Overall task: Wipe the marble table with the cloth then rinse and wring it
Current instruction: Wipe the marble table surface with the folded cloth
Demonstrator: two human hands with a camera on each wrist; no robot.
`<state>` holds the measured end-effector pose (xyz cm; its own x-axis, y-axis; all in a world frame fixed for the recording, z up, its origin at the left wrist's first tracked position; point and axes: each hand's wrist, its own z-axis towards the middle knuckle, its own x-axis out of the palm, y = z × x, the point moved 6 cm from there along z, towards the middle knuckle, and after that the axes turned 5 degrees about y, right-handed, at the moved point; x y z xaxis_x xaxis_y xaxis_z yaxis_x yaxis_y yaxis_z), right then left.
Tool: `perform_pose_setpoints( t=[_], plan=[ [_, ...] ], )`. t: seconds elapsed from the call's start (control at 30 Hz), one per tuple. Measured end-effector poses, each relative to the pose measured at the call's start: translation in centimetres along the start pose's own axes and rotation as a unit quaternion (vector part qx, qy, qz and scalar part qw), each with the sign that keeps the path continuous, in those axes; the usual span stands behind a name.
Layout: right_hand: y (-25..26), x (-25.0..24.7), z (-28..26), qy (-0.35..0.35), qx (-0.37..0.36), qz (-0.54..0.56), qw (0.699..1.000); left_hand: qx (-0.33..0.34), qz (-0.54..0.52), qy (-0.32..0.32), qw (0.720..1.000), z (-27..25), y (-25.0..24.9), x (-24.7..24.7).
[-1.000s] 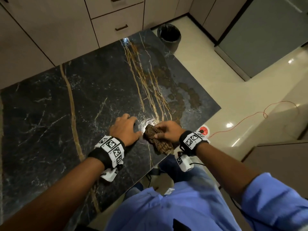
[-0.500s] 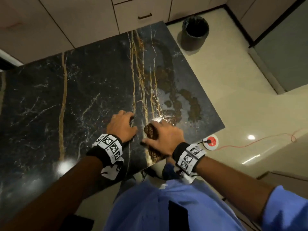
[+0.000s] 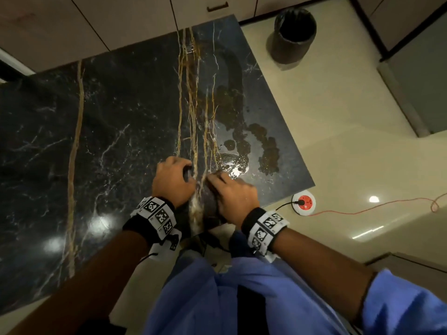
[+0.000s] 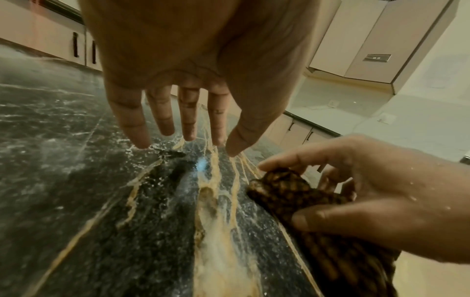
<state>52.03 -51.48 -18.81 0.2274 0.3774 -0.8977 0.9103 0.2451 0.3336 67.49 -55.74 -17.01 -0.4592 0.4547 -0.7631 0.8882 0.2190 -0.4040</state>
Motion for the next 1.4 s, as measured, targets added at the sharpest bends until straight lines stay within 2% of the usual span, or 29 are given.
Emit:
perform_pose_setpoints(
  t=[0.17, 0.23, 0.33, 0.57, 0.63, 0.73, 0.87, 0.97, 1.07, 1.17, 1.27, 1.4],
  plan=[
    [-7.0, -3.6, -1.5, -0.057, 0.164, 0.039, 0.984, 0.037, 0.037, 0.033, 0.998, -0.1, -0.2, 0.0],
    [-7.8, -4.5, -1.7, -0.065, 0.187, 0.067, 0.978, 0.045, 0.055, 0.038, 0.997, -0.1, 0.4, -0.4],
    [-4.9, -4.2, -1.5, -0.063, 0.147, 0.111, 0.981, 0.058, 0.066, 0.037, 0.995, -0.2, 1.8, -1.1],
    [9.5, 1.4, -1.5, 0.040, -0.018, 0.117, 0.992, 0.053, 0.065, 0.026, 0.996, -1.0, 6.3, -2.4],
    [11.6, 3.6, -1.6, 0.063, -0.029, 0.098, 0.993, 0.046, 0.061, 0.020, 0.997, -1.4, 7.5, -2.6],
    [12.2, 5.4, -1.7, 0.069, -0.008, 0.065, 0.995, 0.039, 0.056, 0.019, 0.997, -1.9, 8.8, -2.4],
    [9.5, 4.8, -2.8, 0.027, 0.034, 0.042, 0.998, 0.040, 0.068, 0.040, 0.996, -2.5, 9.5, -1.6],
    [3.5, 2.8, -4.5, -0.012, 0.095, 0.041, 0.995, 0.060, 0.092, 0.052, 0.993, -2.7, 9.0, -1.0],
    [-4.2, -0.3, -5.9, -0.060, 0.199, 0.022, 0.978, 0.075, 0.105, 0.056, 0.990, -2.8, 8.2, -0.6],
    [-9.1, -2.8, -6.3, -0.060, 0.257, 0.008, 0.964, 0.079, 0.111, 0.057, 0.989, -2.7, 7.3, -0.4],
    [-8.1, -3.8, -5.3, -0.057, 0.208, -0.002, 0.977, 0.085, 0.122, 0.052, 0.987, -2.6, 6.1, -0.2],
    [-1.3, -2.2, -3.0, -0.058, 0.082, 0.051, 0.994, 0.075, 0.137, 0.049, 0.986, -2.2, 4.8, 0.1]
  ],
)
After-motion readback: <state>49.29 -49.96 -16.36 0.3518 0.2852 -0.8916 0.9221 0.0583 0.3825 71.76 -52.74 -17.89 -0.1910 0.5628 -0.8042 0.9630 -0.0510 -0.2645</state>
